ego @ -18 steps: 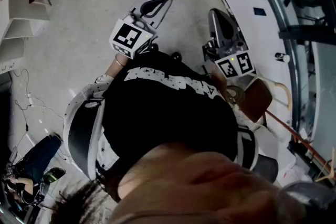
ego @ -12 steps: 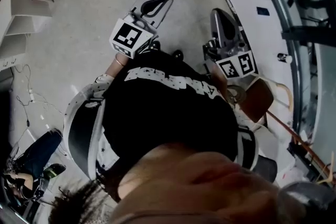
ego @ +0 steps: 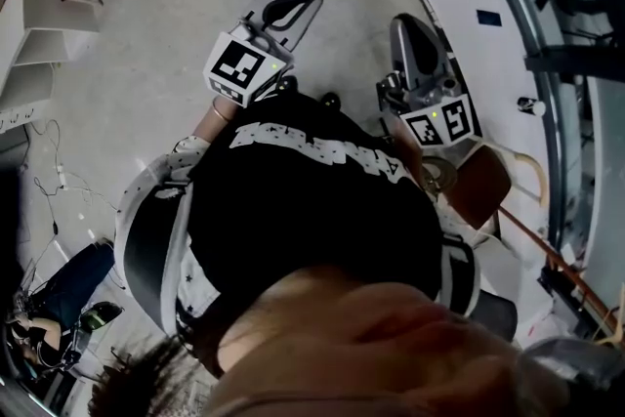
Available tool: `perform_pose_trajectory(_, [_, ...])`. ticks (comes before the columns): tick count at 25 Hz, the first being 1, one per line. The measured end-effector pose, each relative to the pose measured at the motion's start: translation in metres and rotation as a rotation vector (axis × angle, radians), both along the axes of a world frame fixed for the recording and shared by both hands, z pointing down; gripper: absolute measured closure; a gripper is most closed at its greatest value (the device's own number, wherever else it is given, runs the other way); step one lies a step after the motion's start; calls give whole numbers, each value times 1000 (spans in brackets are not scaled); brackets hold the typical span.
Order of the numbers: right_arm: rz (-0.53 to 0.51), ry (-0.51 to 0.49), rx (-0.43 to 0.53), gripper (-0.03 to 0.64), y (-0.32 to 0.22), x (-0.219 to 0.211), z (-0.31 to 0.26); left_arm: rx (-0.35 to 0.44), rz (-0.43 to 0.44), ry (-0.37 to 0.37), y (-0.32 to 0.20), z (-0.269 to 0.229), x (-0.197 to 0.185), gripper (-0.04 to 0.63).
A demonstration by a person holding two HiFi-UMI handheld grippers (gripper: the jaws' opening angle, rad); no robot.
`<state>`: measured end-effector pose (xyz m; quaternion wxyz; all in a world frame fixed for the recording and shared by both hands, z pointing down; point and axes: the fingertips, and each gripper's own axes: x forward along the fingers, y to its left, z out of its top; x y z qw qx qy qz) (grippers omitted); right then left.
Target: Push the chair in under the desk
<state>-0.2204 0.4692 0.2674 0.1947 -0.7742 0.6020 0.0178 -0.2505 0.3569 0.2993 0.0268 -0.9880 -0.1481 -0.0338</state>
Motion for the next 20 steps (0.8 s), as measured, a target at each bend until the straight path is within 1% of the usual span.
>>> perform_pose_trajectory(3, [-5, 1, -21, 583, 8, 4, 5, 0, 18, -4, 16, -1, 8, 561])
perform_pose_trajectory(6, [-22, -9, -22, 583, 20, 3, 9, 3, 20, -14, 32, 1, 15, 561])
perform_pose_trajectory(9, [-34, -13, -31, 583, 30, 5, 17, 28, 13, -34, 43, 5, 19, 561])
perform_pose_trajectory(12, [-44, -16, -42, 583, 33, 7, 26, 55, -13, -43, 45, 8, 16, 561])
perform_pose_trajectory(17, [-70, -35, -49, 583, 23, 4, 33, 26, -62, -67, 28, 16, 8, 561])
perform_pose_trajectory(20, [-56, -38, -62, 583, 20, 7, 36, -1, -49, -68, 22, 21, 17, 560])
